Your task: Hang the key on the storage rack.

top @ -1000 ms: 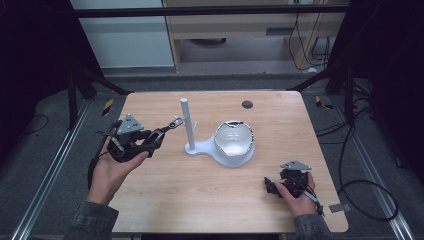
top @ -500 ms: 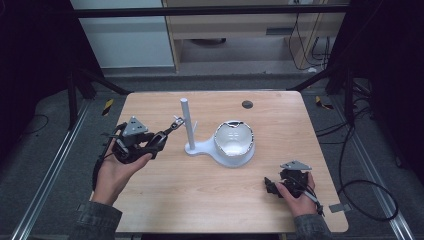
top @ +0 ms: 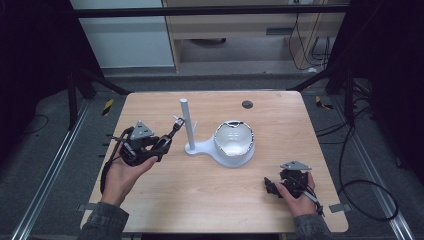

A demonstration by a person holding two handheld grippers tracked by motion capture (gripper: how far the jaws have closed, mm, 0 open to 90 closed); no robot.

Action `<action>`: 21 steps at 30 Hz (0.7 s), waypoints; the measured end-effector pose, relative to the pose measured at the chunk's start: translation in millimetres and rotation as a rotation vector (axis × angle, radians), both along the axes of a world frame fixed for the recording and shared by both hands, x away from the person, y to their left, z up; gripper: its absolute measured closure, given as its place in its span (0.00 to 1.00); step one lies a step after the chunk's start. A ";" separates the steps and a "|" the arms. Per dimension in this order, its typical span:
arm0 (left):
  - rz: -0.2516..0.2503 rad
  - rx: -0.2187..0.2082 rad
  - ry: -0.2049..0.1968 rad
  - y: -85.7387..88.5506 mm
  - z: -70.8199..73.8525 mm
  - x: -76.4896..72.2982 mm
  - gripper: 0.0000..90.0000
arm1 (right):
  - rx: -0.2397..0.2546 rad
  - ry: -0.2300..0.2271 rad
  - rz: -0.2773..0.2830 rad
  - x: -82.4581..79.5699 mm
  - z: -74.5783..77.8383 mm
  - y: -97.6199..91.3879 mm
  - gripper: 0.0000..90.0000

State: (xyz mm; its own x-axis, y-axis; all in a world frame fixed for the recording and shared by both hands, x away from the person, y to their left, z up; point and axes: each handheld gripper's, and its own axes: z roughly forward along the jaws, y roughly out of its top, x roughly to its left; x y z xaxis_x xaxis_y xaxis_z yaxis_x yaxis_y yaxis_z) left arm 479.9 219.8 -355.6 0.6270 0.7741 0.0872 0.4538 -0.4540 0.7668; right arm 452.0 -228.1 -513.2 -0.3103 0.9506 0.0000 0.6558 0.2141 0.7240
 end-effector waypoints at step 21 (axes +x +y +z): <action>0.014 -0.057 -0.034 -18.2 -38.3 18.7 0.54 | 0.002 0.001 0.000 -0.4 0.2 0.3 0.01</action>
